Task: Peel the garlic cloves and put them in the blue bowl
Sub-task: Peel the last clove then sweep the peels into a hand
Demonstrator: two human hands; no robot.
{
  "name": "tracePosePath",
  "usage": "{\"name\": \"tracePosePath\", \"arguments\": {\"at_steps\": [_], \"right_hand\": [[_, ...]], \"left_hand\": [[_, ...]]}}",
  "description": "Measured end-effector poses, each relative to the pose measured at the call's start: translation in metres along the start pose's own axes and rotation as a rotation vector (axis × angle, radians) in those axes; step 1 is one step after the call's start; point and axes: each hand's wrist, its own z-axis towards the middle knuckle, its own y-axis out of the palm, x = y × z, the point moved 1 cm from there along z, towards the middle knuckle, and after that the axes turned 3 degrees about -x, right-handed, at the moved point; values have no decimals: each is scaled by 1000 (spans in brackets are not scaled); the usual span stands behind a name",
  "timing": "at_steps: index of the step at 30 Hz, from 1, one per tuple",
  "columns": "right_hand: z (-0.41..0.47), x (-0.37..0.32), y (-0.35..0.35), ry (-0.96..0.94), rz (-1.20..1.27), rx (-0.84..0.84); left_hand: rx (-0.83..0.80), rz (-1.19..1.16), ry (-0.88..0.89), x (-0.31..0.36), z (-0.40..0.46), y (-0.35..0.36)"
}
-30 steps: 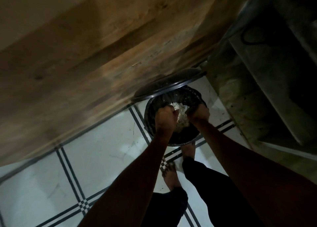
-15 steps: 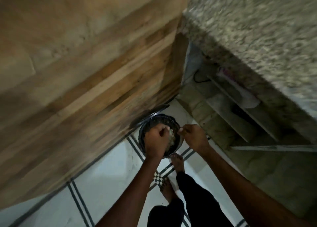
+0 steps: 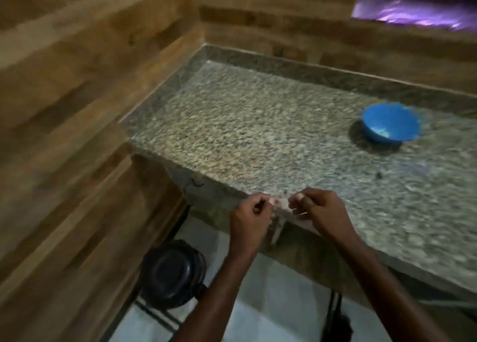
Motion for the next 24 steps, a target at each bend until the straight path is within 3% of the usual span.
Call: {"name": "tracePosePath", "arguments": {"at_steps": [7, 12, 16, 18, 22, 24], "right_hand": [[-13, 81, -196, 79, 126, 219], [-14, 136, -287, 154, 106, 349], [-2, 181, -324, 244, 30, 371], [7, 204, -336, 284, -121, 350], [25, 239, -346, 351, -414, 307], [34, 257, -346, 310, -612, 242]], "left_hand": [[-159, -107, 11, 80, 10, 211], [-245, -16, 34, 96, 27, 315], [-350, 228, 78, 80, 49, 370], [-440, 404, 91, 69, 55, 391], [-551, 931, 324, 41, 57, 421], [-536, 1003, 341, 36, 53, 426]]}}
